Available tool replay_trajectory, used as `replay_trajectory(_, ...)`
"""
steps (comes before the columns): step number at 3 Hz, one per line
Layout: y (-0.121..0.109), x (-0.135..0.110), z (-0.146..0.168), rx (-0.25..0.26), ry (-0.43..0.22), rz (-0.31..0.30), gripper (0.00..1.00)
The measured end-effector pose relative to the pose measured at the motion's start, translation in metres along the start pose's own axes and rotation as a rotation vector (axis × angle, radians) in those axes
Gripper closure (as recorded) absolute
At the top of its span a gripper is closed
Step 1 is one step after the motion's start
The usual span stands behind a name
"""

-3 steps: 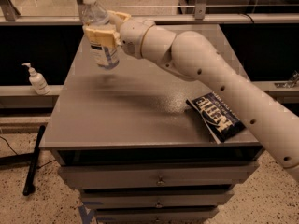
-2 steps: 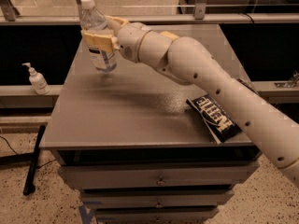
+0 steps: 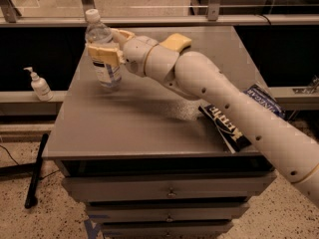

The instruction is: Place water bottle upright

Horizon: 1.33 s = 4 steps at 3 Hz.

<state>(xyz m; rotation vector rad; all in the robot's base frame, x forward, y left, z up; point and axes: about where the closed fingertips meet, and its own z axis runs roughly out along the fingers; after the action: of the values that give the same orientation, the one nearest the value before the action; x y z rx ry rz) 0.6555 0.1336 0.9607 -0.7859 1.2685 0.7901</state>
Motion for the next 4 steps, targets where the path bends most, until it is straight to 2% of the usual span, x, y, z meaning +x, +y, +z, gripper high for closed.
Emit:
replay_trajectory(1,0.0016,0.0084,0.0,0.001,0.004,0.021,0.82)
replay_trajectory(4,0.0032,0.0167,-0.009,0.015,0.011,0.026,0.12)
